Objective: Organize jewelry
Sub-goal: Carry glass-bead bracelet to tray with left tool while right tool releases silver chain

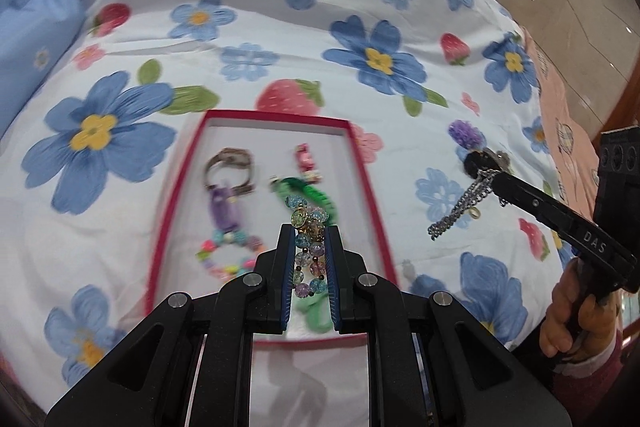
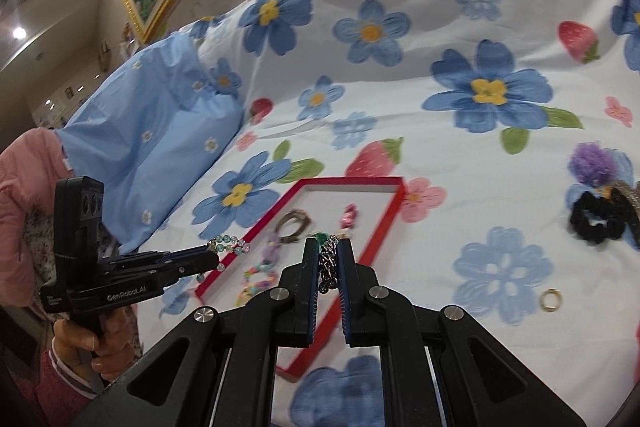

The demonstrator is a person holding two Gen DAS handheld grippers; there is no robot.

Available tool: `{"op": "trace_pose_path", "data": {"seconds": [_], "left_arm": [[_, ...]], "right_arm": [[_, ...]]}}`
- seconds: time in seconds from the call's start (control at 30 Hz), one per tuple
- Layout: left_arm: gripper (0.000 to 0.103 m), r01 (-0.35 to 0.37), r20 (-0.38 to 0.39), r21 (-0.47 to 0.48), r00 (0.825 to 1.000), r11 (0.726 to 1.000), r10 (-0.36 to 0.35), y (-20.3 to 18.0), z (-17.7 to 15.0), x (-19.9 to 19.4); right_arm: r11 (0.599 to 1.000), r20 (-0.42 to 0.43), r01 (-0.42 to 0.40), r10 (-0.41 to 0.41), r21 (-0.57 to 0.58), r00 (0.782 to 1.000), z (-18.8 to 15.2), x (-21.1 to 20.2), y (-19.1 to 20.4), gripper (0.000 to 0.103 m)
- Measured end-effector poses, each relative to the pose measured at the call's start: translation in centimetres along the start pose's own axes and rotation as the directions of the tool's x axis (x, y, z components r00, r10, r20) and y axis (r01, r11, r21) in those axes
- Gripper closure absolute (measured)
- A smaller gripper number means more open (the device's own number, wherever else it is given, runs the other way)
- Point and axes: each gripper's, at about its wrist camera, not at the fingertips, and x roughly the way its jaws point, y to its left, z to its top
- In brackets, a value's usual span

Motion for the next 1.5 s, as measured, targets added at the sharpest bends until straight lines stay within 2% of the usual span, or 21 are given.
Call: {"op": "trace_pose_path", "data": {"seconds": [0.3, 0.63, 1.0, 1.23, 1.5], "left_arm": [[0.09, -0.033, 0.015, -0.05, 0.999, 0.998, 0.034, 2.8, -1.2, -1.7], [0.09, -0.047, -0.016, -0.082, 0.999, 0.996, 0.046, 4.8, -2.4, -0.8], [0.09, -0.055, -0.091, -0.111, 0.995, 0.992, 0.044, 6.5, -4.0, 2.6], [0.09, -0.055, -0.123, -0.112, 0.992, 0.992, 0.041, 7.0, -4.4, 4.1], [0.09, -0.059, -0.158, -0.11, 0.987, 0.992, 0.041, 7.3, -4.8, 5.2]], "right_arm": [[0.997, -0.031, -0.072, 0.071, -0.029, 0.997, -0.2, 1.5, 3.0, 0.094], [0.991, -0.098, -0.119, 0.113, -0.057, 0.989, -1.6, 3.8, 5.7, 0.094], [0.994, -0.202, -0.099, 0.089, -0.045, 0.975, -4.1, 7.3, 5.1, 0.094], [0.996, -0.29, -0.077, 0.063, -0.038, 0.955, -6.0, 9.6, 4.2, 0.094], [0.997, -0.355, -0.062, 0.044, -0.039, 0.934, -7.0, 11.3, 3.7, 0.094]]}}
